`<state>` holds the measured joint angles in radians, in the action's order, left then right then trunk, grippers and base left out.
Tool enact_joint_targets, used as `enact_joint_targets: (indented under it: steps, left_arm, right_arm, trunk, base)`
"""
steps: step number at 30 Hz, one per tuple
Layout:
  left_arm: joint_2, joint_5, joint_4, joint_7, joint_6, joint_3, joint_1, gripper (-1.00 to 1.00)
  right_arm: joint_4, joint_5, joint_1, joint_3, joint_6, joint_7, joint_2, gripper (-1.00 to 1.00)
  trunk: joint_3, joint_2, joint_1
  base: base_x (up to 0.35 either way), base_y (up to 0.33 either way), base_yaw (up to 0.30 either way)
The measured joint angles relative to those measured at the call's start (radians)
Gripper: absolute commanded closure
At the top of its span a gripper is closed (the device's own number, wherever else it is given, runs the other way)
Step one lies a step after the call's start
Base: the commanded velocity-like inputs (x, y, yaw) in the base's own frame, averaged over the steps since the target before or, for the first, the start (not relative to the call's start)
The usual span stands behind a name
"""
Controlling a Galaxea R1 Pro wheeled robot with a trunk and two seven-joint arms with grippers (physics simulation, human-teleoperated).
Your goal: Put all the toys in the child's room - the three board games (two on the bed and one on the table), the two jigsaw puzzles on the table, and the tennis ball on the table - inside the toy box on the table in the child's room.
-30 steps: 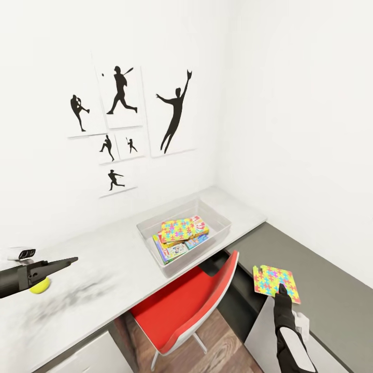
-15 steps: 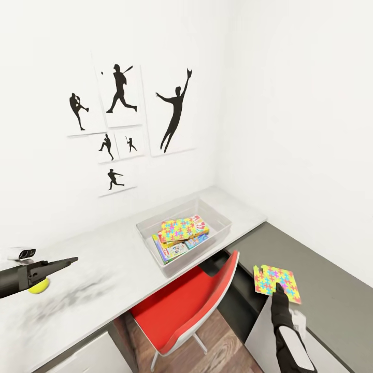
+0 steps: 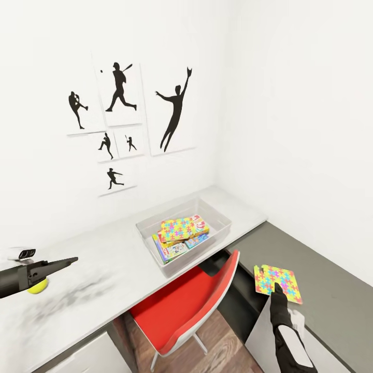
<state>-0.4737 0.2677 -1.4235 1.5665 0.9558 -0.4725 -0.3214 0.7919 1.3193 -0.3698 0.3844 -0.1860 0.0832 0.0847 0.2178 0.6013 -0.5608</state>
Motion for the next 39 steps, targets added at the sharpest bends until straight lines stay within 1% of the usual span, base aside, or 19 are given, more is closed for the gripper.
enact_joint_targets:
  steps: [6, 24, 31, 34, 39]
  left_arm:
    - [0.0, 0.0, 0.0, 0.0, 0.0, 0.0, 0.0, -1.0]
    - [0.0, 0.0, 0.0, 0.0, 0.0, 0.0, 0.0, -1.0]
    - [0.0, 0.0, 0.0, 0.0, 0.0, -0.001, 0.0, -1.0]
    - [0.0, 0.0, 0.0, 0.0, 0.0, -0.001, 0.0, -1.0]
    - [0.0, 0.0, 0.0, 0.0, 0.0, -0.001, 0.0, -1.0]
  right_arm:
    - [-0.001, 0.001, 0.0, 0.0, 0.0, 0.0, -0.001, -1.0]
    - [-0.004, 0.001, -0.001, 0.0, 0.003, 0.0, -0.001, -1.0]
    - [-0.015, 0.0, -0.01, 0.0, 0.025, 0.001, -0.001, -1.0]
    - [-0.023, 0.0, -0.014, 0.0, 0.027, 0.002, -0.001, -1.0]
    - [-0.037, 0.0, -0.019, 0.0, 0.029, 0.003, -0.001, -1.0]
  trunk:
    - [0.0, 0.0, 0.0]
    - [0.057, 0.126, -0.069]
    - [0.057, 0.127, -0.069]
    - [0.066, 0.147, -0.081]
    - [0.066, 0.148, -0.081]
  base:
    - [0.0, 0.0, 0.0]
    - [0.0, 0.0, 0.0]
    - [0.0, 0.0, 0.0]
    - [0.0, 0.0, 0.0]
    - [0.0, 0.0, 0.0]
